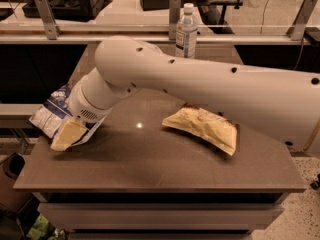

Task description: Pick blue chip bag

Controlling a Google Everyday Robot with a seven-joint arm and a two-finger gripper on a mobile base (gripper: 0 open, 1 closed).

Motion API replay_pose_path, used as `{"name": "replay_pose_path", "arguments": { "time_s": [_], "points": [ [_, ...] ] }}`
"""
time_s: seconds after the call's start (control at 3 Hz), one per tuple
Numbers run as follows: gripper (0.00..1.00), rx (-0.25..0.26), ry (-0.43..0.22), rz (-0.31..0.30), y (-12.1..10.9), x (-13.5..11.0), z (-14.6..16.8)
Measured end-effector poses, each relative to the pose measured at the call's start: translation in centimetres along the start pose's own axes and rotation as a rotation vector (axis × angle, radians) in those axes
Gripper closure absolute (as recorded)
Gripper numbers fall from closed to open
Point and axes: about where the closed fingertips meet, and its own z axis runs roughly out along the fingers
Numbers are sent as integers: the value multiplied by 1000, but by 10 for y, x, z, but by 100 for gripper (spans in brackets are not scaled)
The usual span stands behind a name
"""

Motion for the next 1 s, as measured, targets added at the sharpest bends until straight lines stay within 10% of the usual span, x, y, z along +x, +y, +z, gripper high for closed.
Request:
{"name": "replay_pose_path", "arguments": {
  "time_s": [1.0],
  "points": [
    [100,-3,1,-10,4,-4,1]
  ]
}}
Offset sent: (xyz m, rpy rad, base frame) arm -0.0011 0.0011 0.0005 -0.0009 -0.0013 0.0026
